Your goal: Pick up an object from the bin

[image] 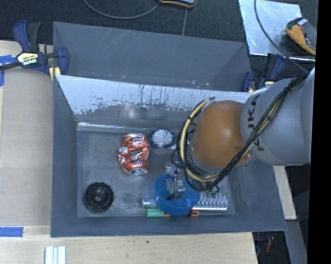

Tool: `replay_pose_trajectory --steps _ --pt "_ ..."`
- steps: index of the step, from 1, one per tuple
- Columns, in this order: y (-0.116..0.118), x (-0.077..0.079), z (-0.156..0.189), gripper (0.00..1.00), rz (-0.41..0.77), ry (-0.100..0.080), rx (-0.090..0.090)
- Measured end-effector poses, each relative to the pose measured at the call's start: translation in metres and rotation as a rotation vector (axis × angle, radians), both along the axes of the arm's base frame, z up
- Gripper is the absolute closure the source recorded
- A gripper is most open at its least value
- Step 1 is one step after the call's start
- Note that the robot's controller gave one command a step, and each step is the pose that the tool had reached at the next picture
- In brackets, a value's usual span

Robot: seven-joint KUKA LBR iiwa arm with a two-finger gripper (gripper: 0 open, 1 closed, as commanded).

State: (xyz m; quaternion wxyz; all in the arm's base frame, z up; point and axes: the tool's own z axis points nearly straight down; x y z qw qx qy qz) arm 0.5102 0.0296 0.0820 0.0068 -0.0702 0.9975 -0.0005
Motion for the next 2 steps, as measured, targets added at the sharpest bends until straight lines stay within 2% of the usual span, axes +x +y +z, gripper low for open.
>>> replay_pose_trajectory --steps 1,2 --pt "0.0 -0.002 0.026 1.0 -0.001 0.006 0.0" --pt "0.0 -0.001 0.066 1.0 -0.002 0.003 0.0"
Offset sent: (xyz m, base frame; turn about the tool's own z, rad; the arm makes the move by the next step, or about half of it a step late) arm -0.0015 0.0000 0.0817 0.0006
